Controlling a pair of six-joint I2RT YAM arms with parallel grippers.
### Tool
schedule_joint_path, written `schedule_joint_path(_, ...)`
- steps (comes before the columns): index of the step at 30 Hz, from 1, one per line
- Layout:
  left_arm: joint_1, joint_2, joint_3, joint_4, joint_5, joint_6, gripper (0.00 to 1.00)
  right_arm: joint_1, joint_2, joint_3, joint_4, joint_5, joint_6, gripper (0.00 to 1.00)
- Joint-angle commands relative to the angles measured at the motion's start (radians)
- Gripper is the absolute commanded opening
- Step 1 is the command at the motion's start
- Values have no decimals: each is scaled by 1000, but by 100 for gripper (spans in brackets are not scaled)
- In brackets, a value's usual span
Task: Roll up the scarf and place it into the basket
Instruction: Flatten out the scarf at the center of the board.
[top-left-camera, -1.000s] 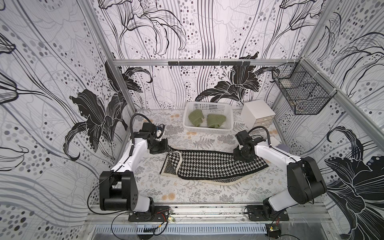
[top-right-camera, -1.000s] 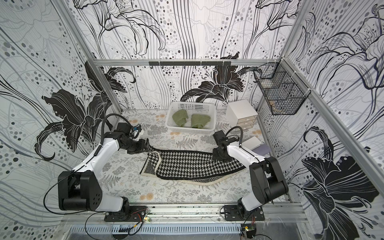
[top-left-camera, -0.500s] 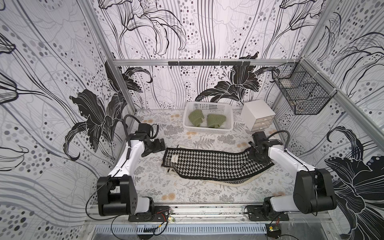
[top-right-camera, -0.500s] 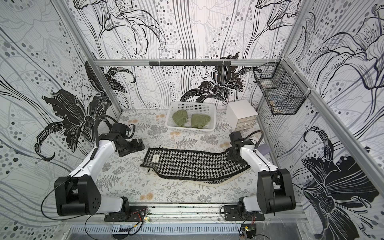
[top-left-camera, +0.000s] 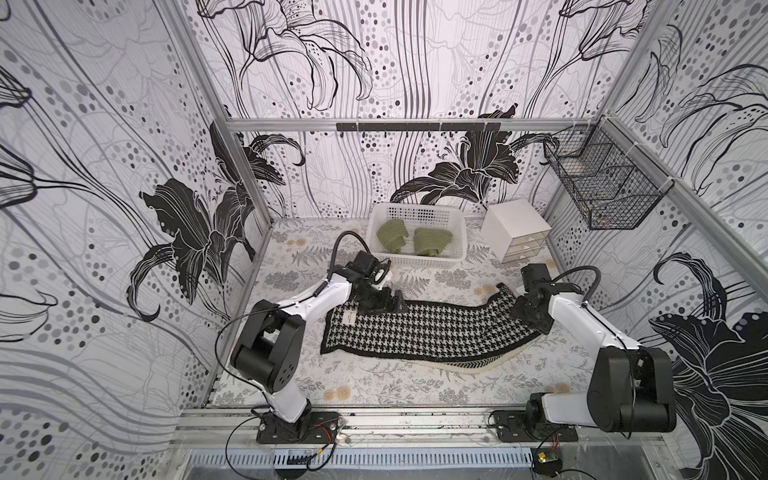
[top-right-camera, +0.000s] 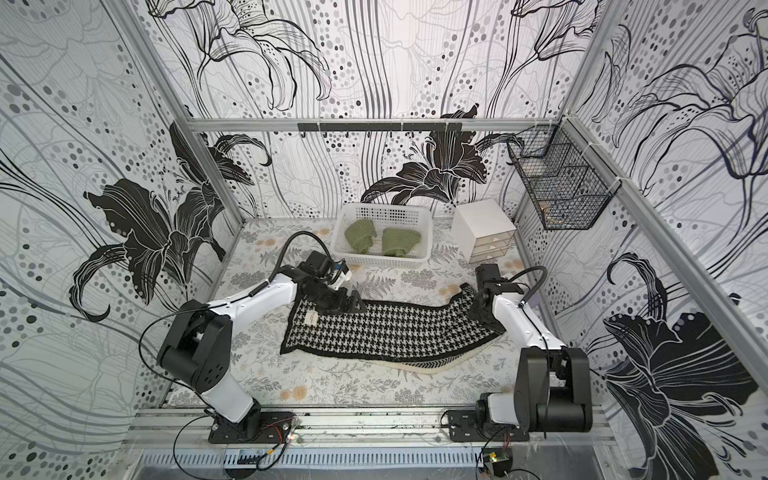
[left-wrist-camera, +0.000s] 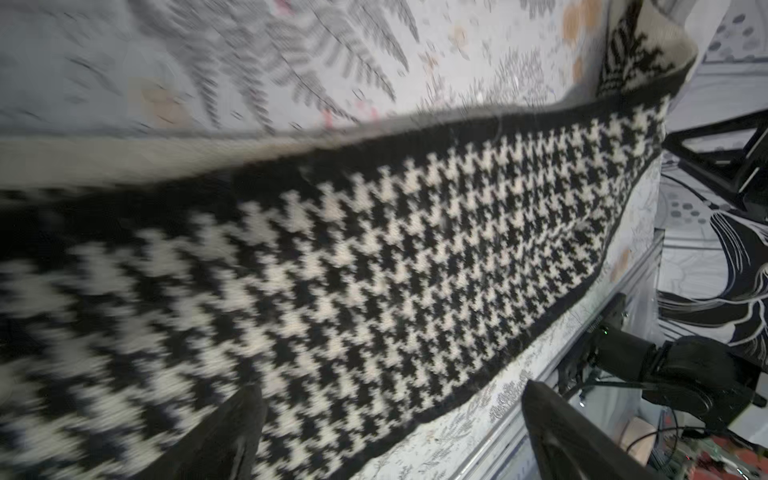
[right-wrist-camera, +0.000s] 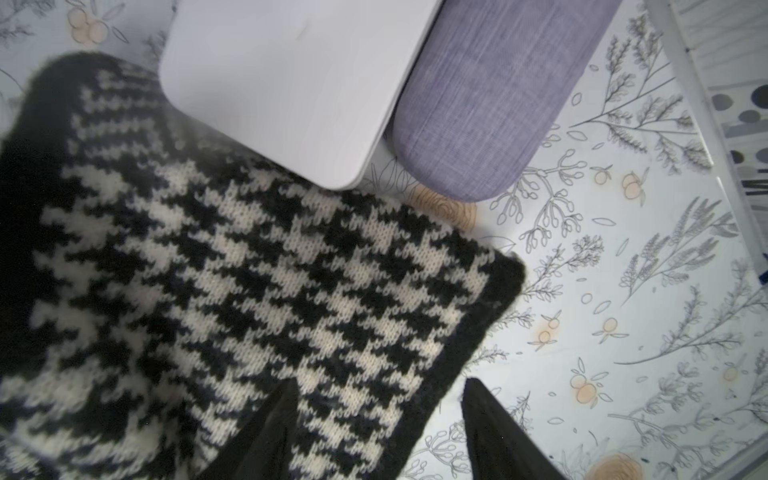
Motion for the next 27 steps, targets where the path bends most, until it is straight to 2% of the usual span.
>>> schedule_joint_path(1, -22, 23, -4, 42, 9, -124, 99, -7, -27, 14, -24, 24, -7, 66)
schedule_joint_path(3, -40, 80, 28, -36, -73, -137, 99, -9, -29, 19, -29, 36, -8, 69)
schedule_joint_path(5, -35, 126, 41, -67, -155, -160, 99, -10, -34, 22, -23, 27, -12, 80)
schedule_joint_path(7, 13, 150, 34, -84, -261, -203, 99, -10, -38, 25, -27, 13, -17, 84)
schedule_joint_path(9, 109, 126, -26, -59, -350, -268, 99, -10, -38, 20, -27, -7, -32, 84)
schedule_joint_path(12, 310, 16, -176, 30, -382, -335, 99, -10, -29, 8, -14, -33, -45, 84)
schedule_joint_path(15, 431, -84, -229, 18, -454, -320, 99, -10, -5, -2, 30, -88, -56, 82)
schedule_joint_path(17, 454, -112, -210, -8, -435, -283, 99, -8, 21, -1, 82, -178, -80, 79)
schedule_joint_path(20, 453, -141, -181, 10, -315, -239, 99, 33, 51, 7, 177, -344, -133, 73)
schedule_joint_path(23, 434, -143, -137, 4, -213, -195, 99, 189, 103, 75, 204, -365, -178, 73)
schedule_joint_path(27, 410, -164, -73, -59, -206, -140, 99, 323, 214, 167, 247, -363, -172, 73)
